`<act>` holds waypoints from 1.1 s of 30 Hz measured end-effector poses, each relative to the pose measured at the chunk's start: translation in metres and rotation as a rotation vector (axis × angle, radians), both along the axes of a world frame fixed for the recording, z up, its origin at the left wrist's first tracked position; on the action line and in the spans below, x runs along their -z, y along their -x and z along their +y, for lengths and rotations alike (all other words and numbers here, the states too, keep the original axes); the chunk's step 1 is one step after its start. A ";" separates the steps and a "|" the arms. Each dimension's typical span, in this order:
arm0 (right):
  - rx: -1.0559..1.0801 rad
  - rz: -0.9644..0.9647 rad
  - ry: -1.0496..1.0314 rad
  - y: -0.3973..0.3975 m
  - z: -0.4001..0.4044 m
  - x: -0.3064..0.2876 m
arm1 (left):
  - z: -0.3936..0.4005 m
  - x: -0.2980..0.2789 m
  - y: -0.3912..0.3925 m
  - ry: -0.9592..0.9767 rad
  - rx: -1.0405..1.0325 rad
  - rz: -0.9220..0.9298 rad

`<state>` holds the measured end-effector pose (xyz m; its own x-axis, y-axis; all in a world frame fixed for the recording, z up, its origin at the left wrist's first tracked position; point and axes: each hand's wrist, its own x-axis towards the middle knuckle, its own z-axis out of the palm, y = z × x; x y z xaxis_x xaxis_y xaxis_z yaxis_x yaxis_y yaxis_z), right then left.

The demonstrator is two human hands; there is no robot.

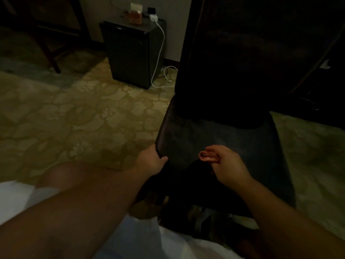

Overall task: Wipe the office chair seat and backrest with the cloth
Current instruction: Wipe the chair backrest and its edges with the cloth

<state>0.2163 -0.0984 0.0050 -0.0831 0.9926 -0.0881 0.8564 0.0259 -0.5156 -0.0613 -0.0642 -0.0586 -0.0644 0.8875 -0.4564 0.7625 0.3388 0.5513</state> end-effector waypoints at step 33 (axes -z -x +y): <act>0.601 1.113 0.583 0.070 -0.100 -0.021 | -0.033 -0.138 0.072 -0.408 -0.107 -0.306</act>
<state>0.1462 -0.1981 0.0255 0.0394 0.7444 -0.6665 -0.2034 -0.6471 -0.7348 -0.1337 -0.0972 0.0793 -0.0817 0.9929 -0.0867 0.5183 0.1166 0.8472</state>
